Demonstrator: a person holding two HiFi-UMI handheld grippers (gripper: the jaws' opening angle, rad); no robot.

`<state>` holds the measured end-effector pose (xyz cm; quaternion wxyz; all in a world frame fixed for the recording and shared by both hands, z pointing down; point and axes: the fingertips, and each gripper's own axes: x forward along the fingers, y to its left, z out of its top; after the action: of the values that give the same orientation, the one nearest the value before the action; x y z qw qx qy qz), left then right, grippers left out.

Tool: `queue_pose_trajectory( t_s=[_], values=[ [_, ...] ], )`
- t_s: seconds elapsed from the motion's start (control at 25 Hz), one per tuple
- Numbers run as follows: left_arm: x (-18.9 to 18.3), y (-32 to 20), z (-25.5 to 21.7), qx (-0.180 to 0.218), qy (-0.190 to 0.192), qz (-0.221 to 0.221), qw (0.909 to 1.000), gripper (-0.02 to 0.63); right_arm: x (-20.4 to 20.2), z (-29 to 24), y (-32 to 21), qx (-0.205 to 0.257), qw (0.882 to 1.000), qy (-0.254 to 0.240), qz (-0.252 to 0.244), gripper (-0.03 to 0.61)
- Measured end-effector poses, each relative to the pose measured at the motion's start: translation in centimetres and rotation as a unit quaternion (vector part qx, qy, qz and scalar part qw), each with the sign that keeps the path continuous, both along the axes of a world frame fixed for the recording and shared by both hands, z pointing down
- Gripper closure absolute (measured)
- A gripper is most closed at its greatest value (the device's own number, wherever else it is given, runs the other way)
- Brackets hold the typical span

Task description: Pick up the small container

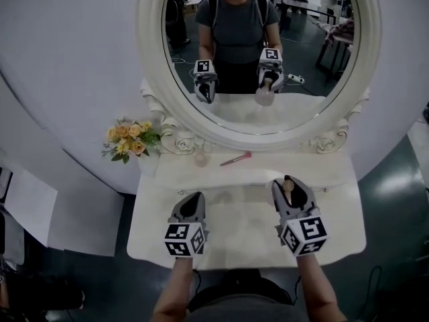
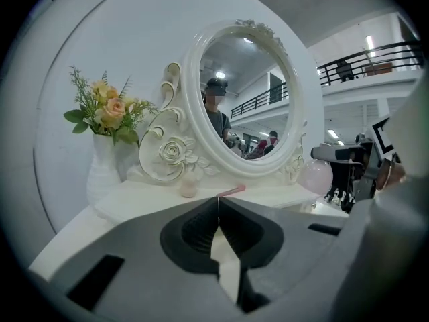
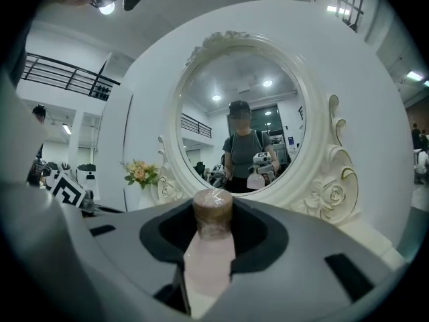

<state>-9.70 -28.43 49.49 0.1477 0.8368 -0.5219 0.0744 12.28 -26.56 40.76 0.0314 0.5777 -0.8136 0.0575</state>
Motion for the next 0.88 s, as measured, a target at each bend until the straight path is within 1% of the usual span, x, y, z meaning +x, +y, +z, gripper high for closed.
queue_pose_trajectory(
  t_s=[0.4,0.88],
  values=[
    [-0.5,1.6,-0.2,0.006,-0.001,0.009,0.9999,0.607,-0.7,-0.9,3.4,0.009,1.000,-0.010,0.007,0.440],
    [-0.2,2.9,-0.2,0.009,-0.002,0.021,0.9997,0.607,-0.9,-1.3,5.9,0.017,1.000,-0.019,0.012,0.440]
  ],
)
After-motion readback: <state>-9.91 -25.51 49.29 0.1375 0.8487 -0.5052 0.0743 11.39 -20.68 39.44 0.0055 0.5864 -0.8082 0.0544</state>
